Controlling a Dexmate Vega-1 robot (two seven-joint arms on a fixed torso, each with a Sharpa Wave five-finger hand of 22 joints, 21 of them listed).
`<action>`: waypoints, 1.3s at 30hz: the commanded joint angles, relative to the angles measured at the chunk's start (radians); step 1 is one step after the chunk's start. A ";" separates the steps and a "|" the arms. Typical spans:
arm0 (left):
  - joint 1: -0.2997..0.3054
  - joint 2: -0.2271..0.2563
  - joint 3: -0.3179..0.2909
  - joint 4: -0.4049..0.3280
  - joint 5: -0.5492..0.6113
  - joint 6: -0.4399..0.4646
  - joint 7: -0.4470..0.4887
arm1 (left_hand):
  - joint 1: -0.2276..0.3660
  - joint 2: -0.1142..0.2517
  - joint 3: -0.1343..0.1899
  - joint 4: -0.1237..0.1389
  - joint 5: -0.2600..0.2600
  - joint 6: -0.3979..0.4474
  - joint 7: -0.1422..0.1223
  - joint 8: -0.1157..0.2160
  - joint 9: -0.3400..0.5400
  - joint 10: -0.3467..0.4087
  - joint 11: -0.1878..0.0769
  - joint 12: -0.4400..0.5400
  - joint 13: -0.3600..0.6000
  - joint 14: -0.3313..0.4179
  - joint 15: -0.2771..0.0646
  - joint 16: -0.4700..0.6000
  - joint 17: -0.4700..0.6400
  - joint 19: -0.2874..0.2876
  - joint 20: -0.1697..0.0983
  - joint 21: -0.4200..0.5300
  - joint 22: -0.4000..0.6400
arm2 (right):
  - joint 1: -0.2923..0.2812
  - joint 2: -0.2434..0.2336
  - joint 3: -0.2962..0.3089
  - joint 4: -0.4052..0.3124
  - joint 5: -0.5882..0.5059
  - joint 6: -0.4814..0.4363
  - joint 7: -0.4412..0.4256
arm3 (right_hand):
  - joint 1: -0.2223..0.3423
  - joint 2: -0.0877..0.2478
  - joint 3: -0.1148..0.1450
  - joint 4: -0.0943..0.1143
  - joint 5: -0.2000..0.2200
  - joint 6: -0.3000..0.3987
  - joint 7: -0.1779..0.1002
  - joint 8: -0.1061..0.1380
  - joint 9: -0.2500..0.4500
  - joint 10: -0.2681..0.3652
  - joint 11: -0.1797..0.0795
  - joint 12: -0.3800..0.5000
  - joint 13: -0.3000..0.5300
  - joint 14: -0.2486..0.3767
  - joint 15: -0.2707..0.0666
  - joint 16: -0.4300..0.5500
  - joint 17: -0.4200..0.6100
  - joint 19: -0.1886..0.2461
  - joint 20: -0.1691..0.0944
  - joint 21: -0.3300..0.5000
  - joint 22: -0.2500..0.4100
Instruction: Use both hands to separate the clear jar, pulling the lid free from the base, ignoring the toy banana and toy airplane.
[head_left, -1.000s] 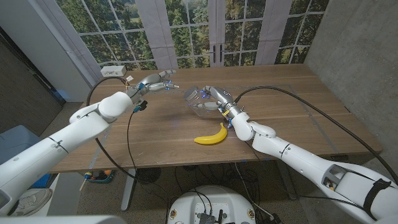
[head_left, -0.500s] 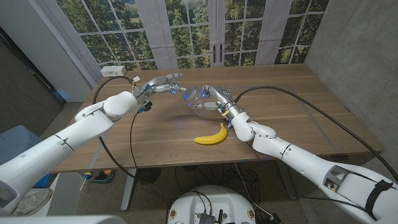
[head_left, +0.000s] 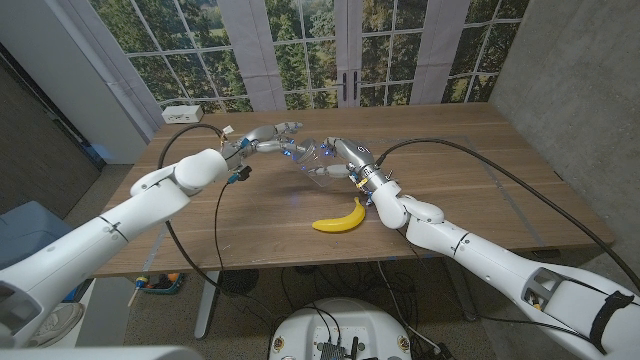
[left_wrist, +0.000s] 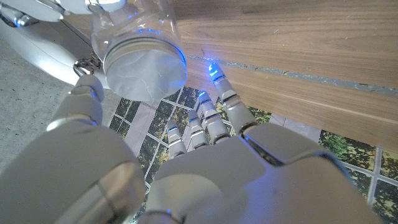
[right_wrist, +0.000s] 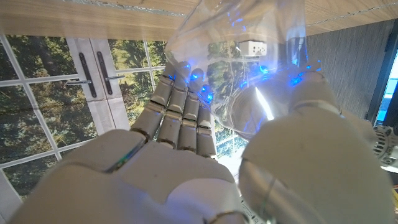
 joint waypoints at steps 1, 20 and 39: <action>-0.032 -0.003 0.025 0.013 0.029 -0.006 -0.043 | 0.050 0.016 0.004 0.002 0.016 0.015 -0.003 0.006 0.003 0.022 -0.004 0.009 0.002 0.018 -0.056 -0.001 0.000 0.020 -0.003 0.003 0.003 | -0.003 -0.002 -0.004 -0.008 -0.019 -0.003 -0.008 | 0.190 0.192 0.112 -0.001 0.006 0.435 -0.233 0.003 0.003 0.298 -0.297 0.039 0.177 0.138 -0.284 -0.007 0.007 -0.040 -0.028 0.011 0.002; -0.100 0.016 0.073 -0.001 0.074 0.049 -0.156 | 0.411 0.188 0.081 -0.009 -0.105 0.182 0.082 0.042 0.015 0.096 0.000 0.021 0.002 0.090 -0.093 0.009 0.002 0.066 -0.078 -0.010 0.007 | -0.007 -0.002 0.002 0.002 -0.025 0.035 -0.053 | 0.185 0.193 0.114 0.002 0.005 0.434 -0.238 0.000 0.006 0.298 -0.298 0.036 0.181 0.139 -0.284 -0.020 0.021 -0.053 -0.030 0.023 0.000; -0.099 0.028 0.069 -0.005 0.068 0.041 -0.178 | 0.364 0.160 -0.057 0.014 -0.117 -0.056 0.011 -0.036 0.014 -0.071 -0.009 -0.029 0.002 -0.120 0.011 -0.029 -0.005 -0.085 0.016 -0.073 0.005 | -0.023 0.008 0.019 0.005 -0.029 0.025 -0.107 | 0.112 0.253 0.107 0.049 0.034 0.350 -0.252 0.036 0.111 0.228 -0.339 0.058 0.299 0.121 -0.287 -0.074 0.050 -0.088 -0.065 0.061 -0.002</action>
